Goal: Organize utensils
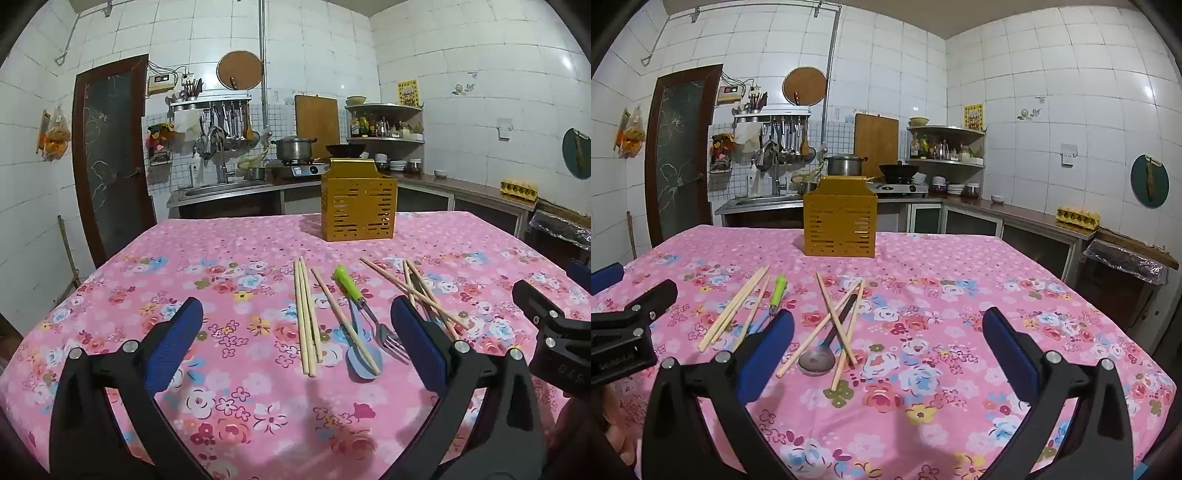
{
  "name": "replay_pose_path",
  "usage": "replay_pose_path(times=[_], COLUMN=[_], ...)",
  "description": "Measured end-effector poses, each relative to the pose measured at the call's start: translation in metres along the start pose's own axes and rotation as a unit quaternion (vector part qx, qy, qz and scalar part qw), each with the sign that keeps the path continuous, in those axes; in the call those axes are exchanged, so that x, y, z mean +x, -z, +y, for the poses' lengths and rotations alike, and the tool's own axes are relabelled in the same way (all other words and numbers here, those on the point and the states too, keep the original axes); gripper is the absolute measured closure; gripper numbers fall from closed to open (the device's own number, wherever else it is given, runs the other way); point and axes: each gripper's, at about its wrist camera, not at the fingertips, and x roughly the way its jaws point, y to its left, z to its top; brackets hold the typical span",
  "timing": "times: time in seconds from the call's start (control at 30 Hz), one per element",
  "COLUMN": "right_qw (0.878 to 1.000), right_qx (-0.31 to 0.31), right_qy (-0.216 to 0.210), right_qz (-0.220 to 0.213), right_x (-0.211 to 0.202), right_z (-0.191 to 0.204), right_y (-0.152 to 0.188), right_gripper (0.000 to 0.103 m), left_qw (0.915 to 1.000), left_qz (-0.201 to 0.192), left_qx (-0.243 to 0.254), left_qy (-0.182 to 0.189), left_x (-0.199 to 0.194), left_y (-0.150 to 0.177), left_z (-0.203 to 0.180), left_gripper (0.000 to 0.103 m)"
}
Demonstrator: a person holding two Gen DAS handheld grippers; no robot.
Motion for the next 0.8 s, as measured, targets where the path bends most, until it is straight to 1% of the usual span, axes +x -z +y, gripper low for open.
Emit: replay_pose_path(times=[0.43, 0.47, 0.8], right_qw=[1.0, 1.0, 1.0], right_qx=[0.001, 0.002, 0.002], right_qy=[-0.001, 0.0, 0.001], right_qz=[-0.002, -0.003, -0.002], right_x=[0.002, 0.001, 0.001], right_z=[0.001, 0.001, -0.002], right_y=[0.001, 0.001, -0.001], right_gripper=[0.004, 0.004, 0.004], left_qw=[0.9998, 1.0, 1.0], left_qz=[0.004, -0.003, -0.003], left_qx=[0.0, 0.003, 0.005], left_qy=[-0.018, 0.001, -0.002], left_x=[0.004, 0.0, 0.002], left_y=[-0.001, 0.0, 0.0], left_z=[0.003, 0.0, -0.009], left_gripper=[0.005, 0.005, 0.005])
